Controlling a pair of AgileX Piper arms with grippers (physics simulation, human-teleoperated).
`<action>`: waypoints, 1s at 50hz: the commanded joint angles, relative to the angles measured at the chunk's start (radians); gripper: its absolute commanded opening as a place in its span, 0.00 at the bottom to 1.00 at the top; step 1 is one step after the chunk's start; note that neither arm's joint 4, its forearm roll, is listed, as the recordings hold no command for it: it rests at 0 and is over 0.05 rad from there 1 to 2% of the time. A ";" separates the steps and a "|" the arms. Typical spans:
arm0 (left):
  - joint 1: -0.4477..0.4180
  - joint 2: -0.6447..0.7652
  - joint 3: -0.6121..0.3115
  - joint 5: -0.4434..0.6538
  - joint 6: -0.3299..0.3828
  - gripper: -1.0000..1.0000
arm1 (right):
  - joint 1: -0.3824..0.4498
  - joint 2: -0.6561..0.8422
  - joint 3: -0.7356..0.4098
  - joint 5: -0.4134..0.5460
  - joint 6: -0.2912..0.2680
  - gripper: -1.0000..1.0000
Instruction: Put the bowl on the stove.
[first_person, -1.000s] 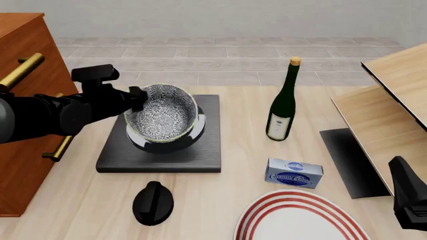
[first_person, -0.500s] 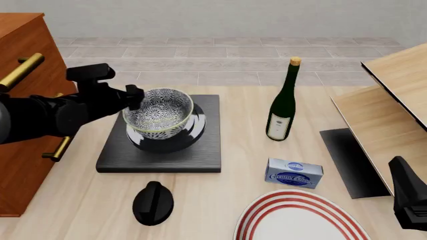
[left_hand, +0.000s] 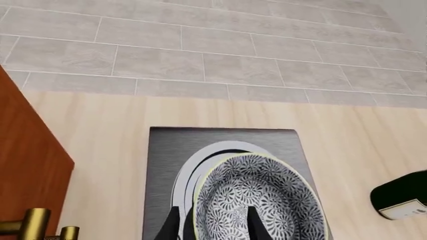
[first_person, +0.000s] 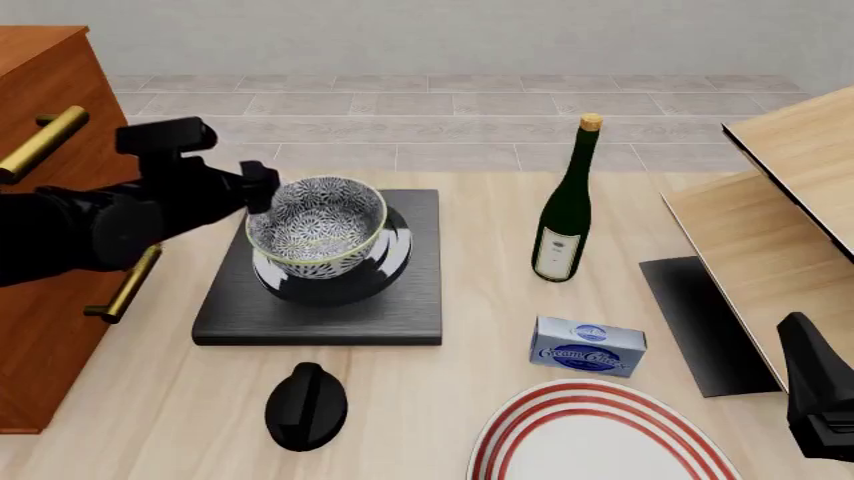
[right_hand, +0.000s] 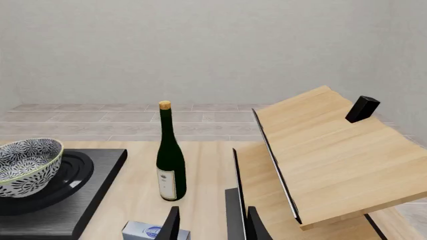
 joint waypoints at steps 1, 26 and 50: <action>0.006 -0.040 0.012 0.004 0.000 1.00 | 0.000 0.000 0.000 0.000 0.000 1.00; -0.013 -0.148 0.090 0.011 -0.028 1.00 | 0.000 0.000 0.000 0.000 0.000 1.00; -0.032 -0.271 0.166 0.038 -0.057 1.00 | 0.000 0.000 0.000 0.000 0.000 1.00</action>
